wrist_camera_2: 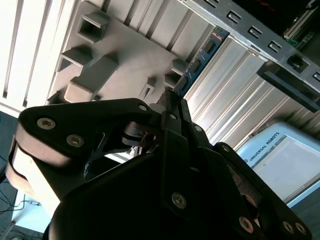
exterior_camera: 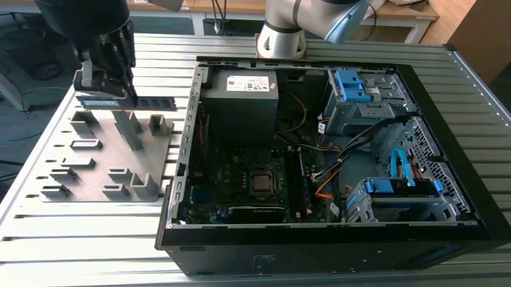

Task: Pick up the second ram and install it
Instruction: 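Pick up the second ram and move it above second insertion slot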

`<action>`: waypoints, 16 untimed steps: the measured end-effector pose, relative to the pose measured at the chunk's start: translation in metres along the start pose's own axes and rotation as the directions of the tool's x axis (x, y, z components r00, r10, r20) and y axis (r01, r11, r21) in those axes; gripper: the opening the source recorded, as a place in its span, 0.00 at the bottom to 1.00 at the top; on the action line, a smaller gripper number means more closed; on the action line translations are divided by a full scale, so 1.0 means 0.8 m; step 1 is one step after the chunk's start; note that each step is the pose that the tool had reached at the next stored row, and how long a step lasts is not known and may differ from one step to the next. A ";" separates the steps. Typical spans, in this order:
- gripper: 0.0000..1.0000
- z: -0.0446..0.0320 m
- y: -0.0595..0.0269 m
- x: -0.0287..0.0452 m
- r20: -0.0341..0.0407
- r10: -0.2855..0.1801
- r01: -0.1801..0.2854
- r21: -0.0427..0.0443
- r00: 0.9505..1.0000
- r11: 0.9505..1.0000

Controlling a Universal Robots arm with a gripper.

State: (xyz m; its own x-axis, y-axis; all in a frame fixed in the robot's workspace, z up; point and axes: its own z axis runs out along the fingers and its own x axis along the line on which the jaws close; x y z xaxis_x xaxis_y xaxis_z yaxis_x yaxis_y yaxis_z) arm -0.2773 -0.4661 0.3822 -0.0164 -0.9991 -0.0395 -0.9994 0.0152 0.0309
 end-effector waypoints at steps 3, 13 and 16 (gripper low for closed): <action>0.14 -0.0003 -0.008 -0.0001 0.000 0.000 0.000 0.000 1.000 1.000; 0.14 -0.0012 -0.039 -0.0007 0.000 0.000 0.000 -0.001 1.000 1.000; 0.14 -0.0016 -0.049 -0.0008 0.000 0.000 0.000 -0.002 1.000 1.000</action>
State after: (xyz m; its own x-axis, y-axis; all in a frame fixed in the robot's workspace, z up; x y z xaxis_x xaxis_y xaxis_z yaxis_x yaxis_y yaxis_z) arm -0.2378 -0.4661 0.3823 -0.0165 -0.9991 -0.0394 -0.9994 0.0152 0.0324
